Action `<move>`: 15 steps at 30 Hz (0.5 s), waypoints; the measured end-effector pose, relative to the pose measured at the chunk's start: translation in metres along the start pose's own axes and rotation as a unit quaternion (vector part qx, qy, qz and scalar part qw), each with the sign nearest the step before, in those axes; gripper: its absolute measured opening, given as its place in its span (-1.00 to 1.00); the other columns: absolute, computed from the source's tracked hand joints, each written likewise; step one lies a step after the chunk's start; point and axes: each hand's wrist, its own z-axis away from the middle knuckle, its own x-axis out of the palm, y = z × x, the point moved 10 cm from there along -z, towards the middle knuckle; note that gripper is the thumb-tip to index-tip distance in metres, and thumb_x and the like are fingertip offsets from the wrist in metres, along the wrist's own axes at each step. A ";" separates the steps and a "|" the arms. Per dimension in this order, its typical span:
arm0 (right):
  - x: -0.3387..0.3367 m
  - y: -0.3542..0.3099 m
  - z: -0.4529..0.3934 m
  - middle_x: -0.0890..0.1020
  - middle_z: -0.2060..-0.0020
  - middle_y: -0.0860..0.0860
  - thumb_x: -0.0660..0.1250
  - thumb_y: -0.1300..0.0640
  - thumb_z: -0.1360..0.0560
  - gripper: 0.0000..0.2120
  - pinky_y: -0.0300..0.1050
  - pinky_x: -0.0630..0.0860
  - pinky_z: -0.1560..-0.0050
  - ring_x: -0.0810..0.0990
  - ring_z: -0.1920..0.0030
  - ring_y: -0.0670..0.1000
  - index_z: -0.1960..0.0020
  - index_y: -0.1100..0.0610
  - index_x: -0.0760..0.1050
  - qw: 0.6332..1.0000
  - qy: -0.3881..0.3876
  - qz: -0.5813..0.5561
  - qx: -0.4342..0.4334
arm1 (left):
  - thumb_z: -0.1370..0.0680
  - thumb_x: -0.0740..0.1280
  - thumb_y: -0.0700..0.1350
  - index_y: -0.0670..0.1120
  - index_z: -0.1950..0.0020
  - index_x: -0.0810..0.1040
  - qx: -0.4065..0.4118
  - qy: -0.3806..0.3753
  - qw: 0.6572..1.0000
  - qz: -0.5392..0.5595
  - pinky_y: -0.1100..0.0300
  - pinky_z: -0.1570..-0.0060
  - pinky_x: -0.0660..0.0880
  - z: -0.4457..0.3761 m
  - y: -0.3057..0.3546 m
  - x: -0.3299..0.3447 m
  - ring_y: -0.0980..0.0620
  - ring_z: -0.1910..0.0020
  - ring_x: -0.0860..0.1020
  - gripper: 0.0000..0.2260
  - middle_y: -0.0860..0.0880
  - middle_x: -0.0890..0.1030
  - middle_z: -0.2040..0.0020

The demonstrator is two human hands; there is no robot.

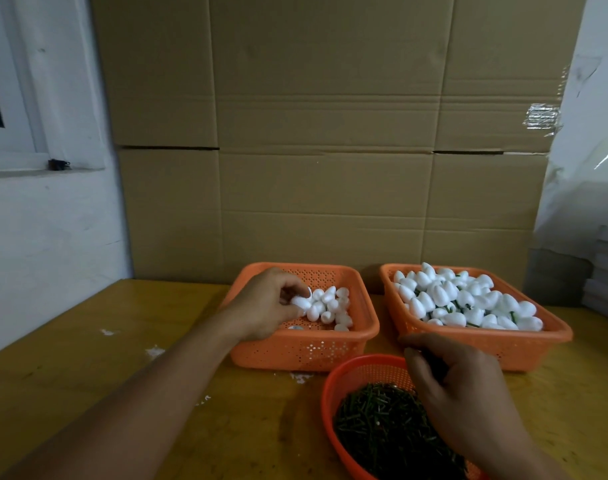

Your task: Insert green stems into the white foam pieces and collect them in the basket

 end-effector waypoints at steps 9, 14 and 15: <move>0.002 0.000 0.001 0.64 0.47 -0.13 0.40 0.22 -0.52 -0.82 -0.34 0.35 0.54 0.52 0.57 -0.10 -0.04 0.03 0.70 1.000 -0.010 0.002 -0.004 | -0.51 0.42 -0.40 -0.11 -0.09 0.62 0.075 0.016 0.976 0.204 0.20 -0.23 0.53 0.051 0.050 0.018 0.12 -0.16 0.63 -0.75 0.03 0.68 -0.07; 0.006 -0.011 0.002 0.67 0.30 -0.21 0.49 0.21 -0.45 -0.78 -0.31 0.49 0.33 0.61 0.34 -0.21 0.00 -0.08 0.72 0.997 -0.040 0.044 -0.044 | -0.54 0.43 -0.23 0.01 -0.12 0.61 0.089 -0.009 0.961 0.260 0.12 -0.19 0.56 0.072 0.063 0.030 0.06 -0.21 0.61 -0.79 0.02 0.67 -0.12; 0.010 -0.014 0.003 0.66 0.28 -0.20 0.52 0.21 -0.43 -0.76 -0.21 0.54 0.30 0.61 0.31 -0.19 0.02 -0.11 0.72 0.995 -0.059 0.058 -0.059 | -0.54 0.42 -0.18 0.07 -0.15 0.60 0.087 -0.013 0.960 0.267 0.09 -0.20 0.57 0.075 0.065 0.032 0.05 -0.22 0.60 -0.77 0.03 0.66 -0.14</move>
